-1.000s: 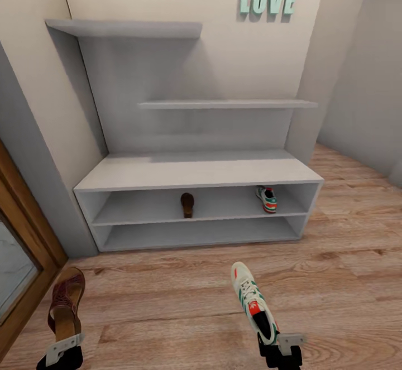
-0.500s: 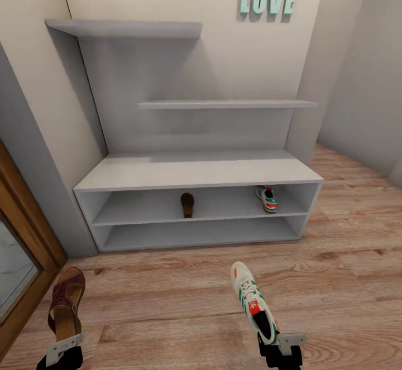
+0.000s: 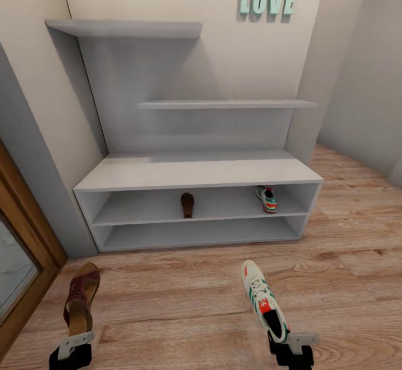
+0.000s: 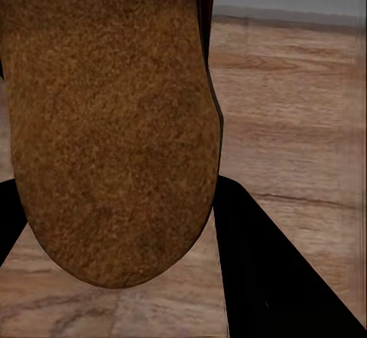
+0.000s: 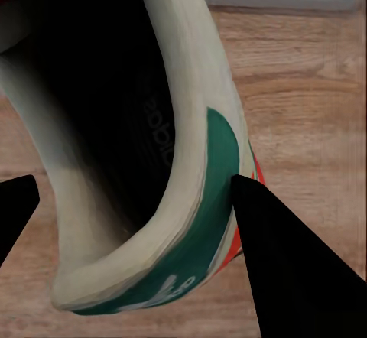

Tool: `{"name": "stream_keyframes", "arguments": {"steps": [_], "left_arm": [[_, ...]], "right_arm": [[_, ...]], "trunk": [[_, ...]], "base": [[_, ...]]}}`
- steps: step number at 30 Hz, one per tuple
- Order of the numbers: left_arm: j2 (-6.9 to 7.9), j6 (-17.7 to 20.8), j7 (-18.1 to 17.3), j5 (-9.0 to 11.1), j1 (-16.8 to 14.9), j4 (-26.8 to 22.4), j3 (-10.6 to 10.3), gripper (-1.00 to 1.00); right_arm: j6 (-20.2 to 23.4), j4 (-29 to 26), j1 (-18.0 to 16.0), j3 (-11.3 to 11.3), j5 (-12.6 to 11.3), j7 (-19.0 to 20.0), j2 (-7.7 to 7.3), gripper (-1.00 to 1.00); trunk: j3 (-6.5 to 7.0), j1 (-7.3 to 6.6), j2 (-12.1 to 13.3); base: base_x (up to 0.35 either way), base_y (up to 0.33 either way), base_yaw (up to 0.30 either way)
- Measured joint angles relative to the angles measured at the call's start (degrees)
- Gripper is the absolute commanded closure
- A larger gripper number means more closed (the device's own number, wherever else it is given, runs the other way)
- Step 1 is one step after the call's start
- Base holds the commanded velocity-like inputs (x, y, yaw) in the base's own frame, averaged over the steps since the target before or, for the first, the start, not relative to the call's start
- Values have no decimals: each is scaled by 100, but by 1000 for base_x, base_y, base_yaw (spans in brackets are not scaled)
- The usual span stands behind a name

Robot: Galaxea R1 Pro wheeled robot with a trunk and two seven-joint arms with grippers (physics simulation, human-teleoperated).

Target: Pick up the two gym shoes and the two sandals from the corridor floor and place them onto the hallstand (shoe rack) in the corridor, making sure they are on the rack and not on the floor. Arrange them so the two gym shoes are next to each other and the two sandals are next to each other.

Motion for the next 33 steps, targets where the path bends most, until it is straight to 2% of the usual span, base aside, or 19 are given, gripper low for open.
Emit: {"name": "stream_keyframes", "arguments": {"steps": [3,5,6,8,10,11,12,13,14,15,16,17,18,19,23,26,27,29,33], "left_arm": [[3,34,14,-63,-35,3,-276,100],[0,137,20,-143,-72,-50,-487,100],[0,187,21,-152,-96,-59,-510,100],[1,377,22,-191,-198,-79,-566,100],[3,689,10,-232,-365,-91,-603,100],[3,773,3,-243,-408,-92,-606,100],[-2,984,-11,-266,-535,-98,-625,100],[-4,1108,-21,-286,-629,-100,-625,100],[-6,1160,-25,-301,-678,-98,-626,100],[-14,1243,-33,-323,-778,-101,-631,100],[-44,1372,-36,-367,-928,-100,-640,100],[-143,1746,-42,-440,-1200,-83,-657,100],[-160,1836,-41,-441,-1266,-101,-629,100],[-196,1964,-41,-448,-1360,-99,-637,100],[-283,2291,-34,-470,-1726,-89,-681,100],[-307,2614,-14,-482,-2040,-86,-990,100],[-310,2743,2,-481,-2145,-87,-1110,100],[-313,3075,25,-467,-2456,-86,-1281,100],[-347,3498,46,-472,-2797,-70,-1389,100]], "right_arm": [[9,-1,0,-253,-360,3,-353,100],[-2,1,-2,-848,-934,19,-719,100],[12,-2,-1,-831,-949,33,-792,100],[8,0,-1,-1054,-1147,33,-1003,100],[12,-2,-1,-1150,-1242,20,-1255,100],[16,-2,-1,-1159,-1255,22,-1318,100],[25,-4,-1,-1171,-1309,14,-1494,100],[12,3,-2,-1407,-1484,8,-1631,100],[20,2,-1,-1422,-1507,15,-1689,100],[26,0,-1,-1552,-1626,12,-1785,100],[27,4,-2,-1879,-1876,12,-1936,100],[76,8,0,-2250,-2137,15,-2213,100],[81,13,-2,-2420,-2221,9,-2323,100],[132,9,-1,-2391,-2190,13,-2421,100],[292,19,-1,-2890,-2403,-18,-2737,100],[563,31,1,-3241,-2439,-30,-3025,100],[684,56,1,-3306,-2444,-34,-3122,100],[939,259,4,-3402,-2640,-36,-3406,100],[1144,407,5,-3368,-2827,-24,-3629,100]], "trunk": [[0,0,0],[0,0,0],[0,0,0],[0,0,0],[1,0,0],[0,0,0],[1,0,0],[1,0,0],[0,0,0],[1,0,0],[1,0,0],[1,0,1],[1,-1,0],[1,0,0],[1,0,0],[1,-1,0],[1,-1,0],[1,-1,0],[1,0,0]], "base": [[0,0,0],[0,0,0],[0,0,0],[0,0,0],[0,0,0],[0,0,0],[0,0,0],[0,0,0],[0,0,0],[0,0,0],[0,0,0],[0,0,0],[0,0,0],[0,0,0],[0,0,0],[0,0,0],[0,0,0],[0,0,0],[0,0,0]]}}
